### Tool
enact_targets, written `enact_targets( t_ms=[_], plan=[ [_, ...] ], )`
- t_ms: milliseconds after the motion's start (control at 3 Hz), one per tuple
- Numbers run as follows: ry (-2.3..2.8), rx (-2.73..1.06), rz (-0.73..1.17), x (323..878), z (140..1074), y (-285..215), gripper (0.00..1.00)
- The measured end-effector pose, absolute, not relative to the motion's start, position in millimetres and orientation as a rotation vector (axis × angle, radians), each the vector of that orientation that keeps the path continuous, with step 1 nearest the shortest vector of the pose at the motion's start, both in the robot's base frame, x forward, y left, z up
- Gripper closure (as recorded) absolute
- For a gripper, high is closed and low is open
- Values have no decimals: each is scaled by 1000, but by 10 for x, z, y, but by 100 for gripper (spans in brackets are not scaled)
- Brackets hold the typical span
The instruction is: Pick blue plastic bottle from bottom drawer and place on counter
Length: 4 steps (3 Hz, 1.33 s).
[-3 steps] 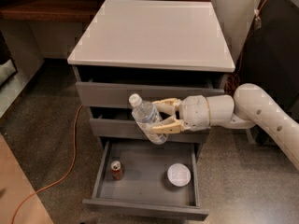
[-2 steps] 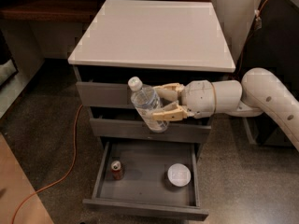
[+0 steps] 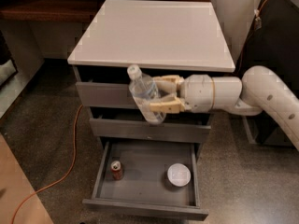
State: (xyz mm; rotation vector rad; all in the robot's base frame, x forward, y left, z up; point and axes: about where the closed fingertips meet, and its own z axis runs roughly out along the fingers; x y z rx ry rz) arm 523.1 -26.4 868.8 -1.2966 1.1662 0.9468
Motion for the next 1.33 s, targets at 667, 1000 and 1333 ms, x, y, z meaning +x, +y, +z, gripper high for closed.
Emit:
enact_targets(
  t_ms=[667, 1000, 1333],
  plan=[
    [1194, -1210, 859, 5516, 9209, -223, 100],
    [1225, -1160, 826, 5761, 9413, -240, 100],
    [1230, -1075, 816, 6086, 9602, -297, 100]
  ],
)
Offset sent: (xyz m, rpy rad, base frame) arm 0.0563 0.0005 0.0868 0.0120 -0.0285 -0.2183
